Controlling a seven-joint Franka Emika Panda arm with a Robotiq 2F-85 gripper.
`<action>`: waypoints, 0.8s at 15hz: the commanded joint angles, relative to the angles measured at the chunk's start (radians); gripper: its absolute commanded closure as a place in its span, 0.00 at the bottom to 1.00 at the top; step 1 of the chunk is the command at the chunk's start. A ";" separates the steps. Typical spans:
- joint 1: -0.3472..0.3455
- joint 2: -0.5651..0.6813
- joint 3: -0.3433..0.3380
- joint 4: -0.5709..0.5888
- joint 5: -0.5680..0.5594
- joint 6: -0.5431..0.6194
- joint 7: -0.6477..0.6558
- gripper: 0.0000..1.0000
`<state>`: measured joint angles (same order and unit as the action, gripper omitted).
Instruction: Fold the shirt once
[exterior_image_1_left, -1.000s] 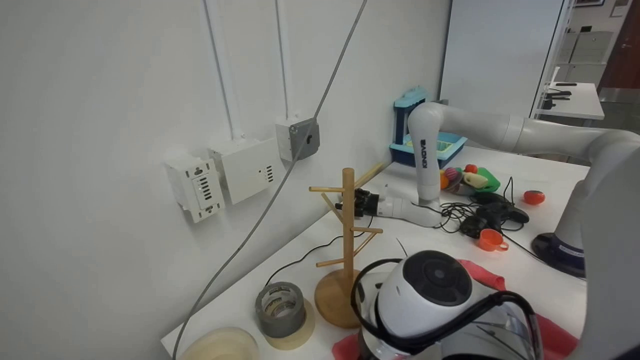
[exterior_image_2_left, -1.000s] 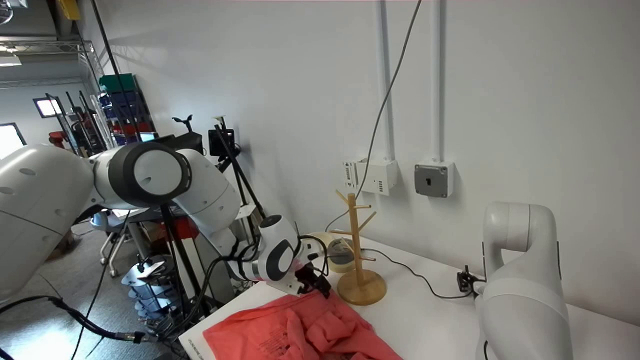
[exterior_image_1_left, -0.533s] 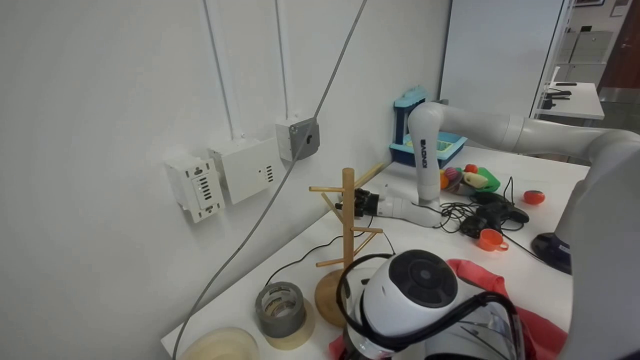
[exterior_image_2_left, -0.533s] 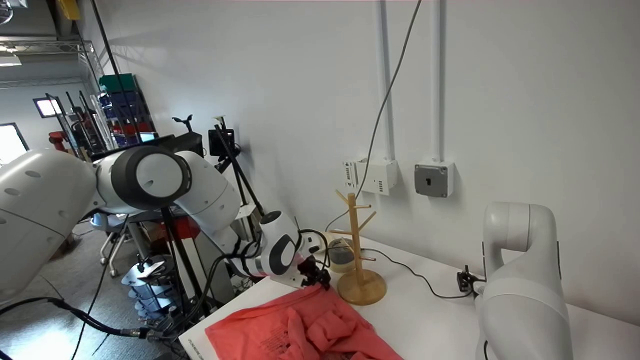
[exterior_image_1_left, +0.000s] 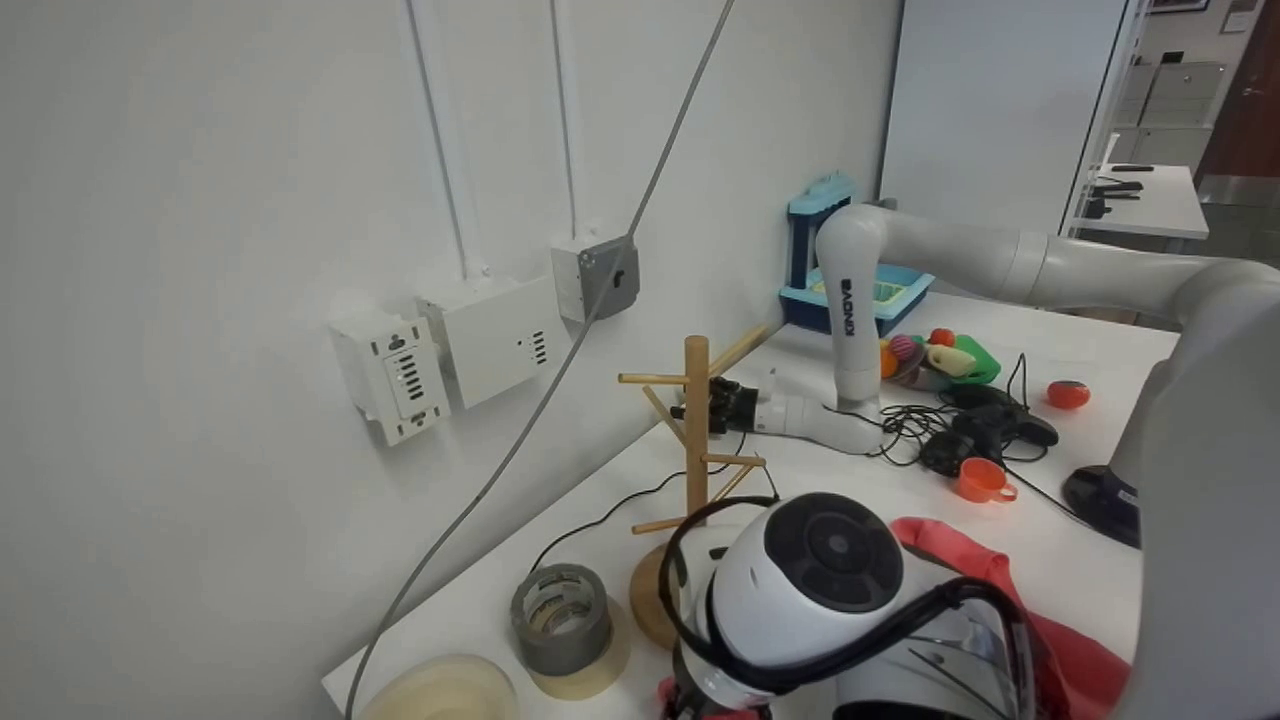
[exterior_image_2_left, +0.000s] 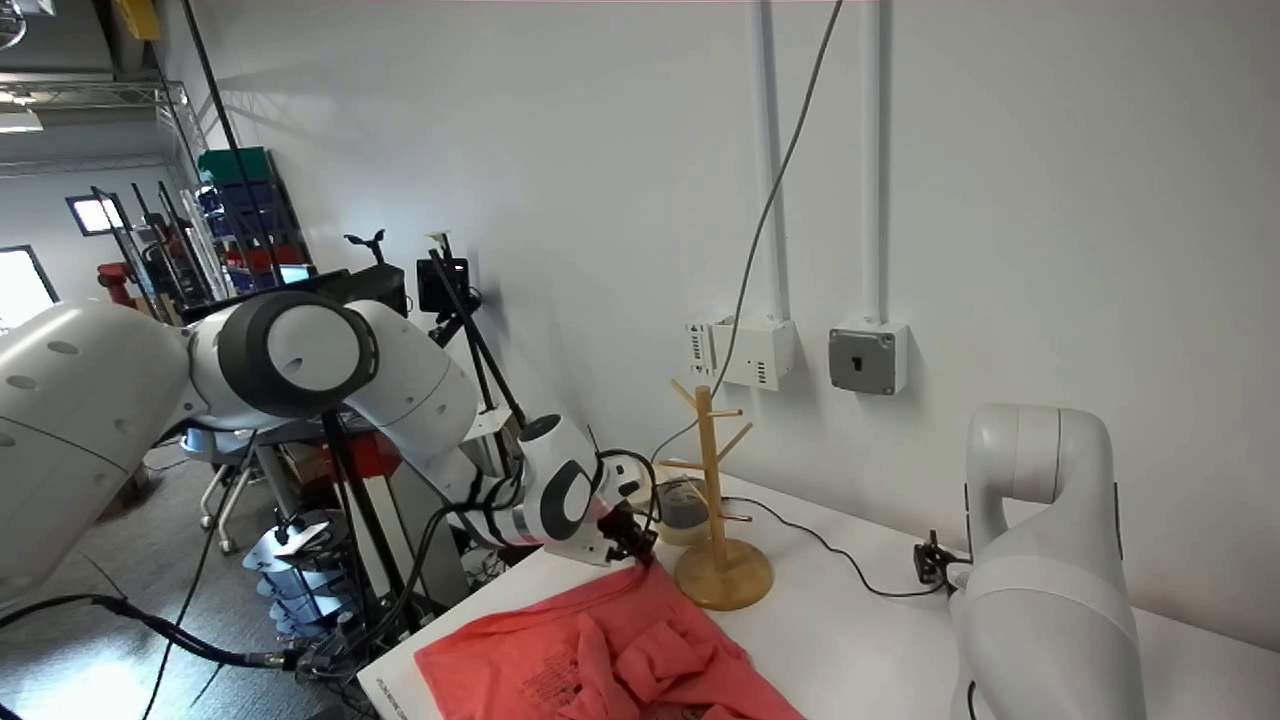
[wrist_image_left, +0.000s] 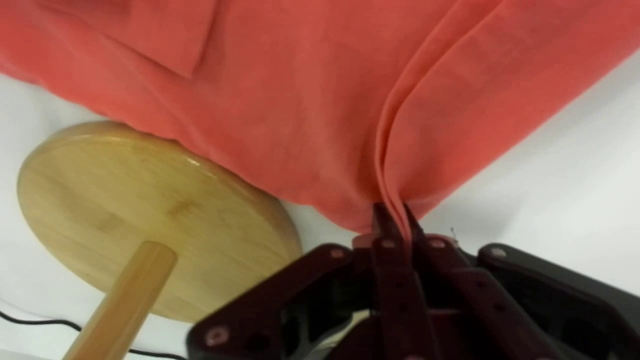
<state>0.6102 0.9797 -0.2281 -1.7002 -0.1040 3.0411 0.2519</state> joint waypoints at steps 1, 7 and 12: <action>0.006 -0.062 0.014 -0.042 0.013 -0.073 -0.002 0.99; -0.015 -0.203 0.044 -0.107 -0.019 -0.264 0.017 0.99; 0.006 -0.277 -0.065 -0.131 -0.158 -0.373 0.074 0.99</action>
<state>0.6065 0.7640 -0.2407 -1.7832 -0.1722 2.7241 0.2747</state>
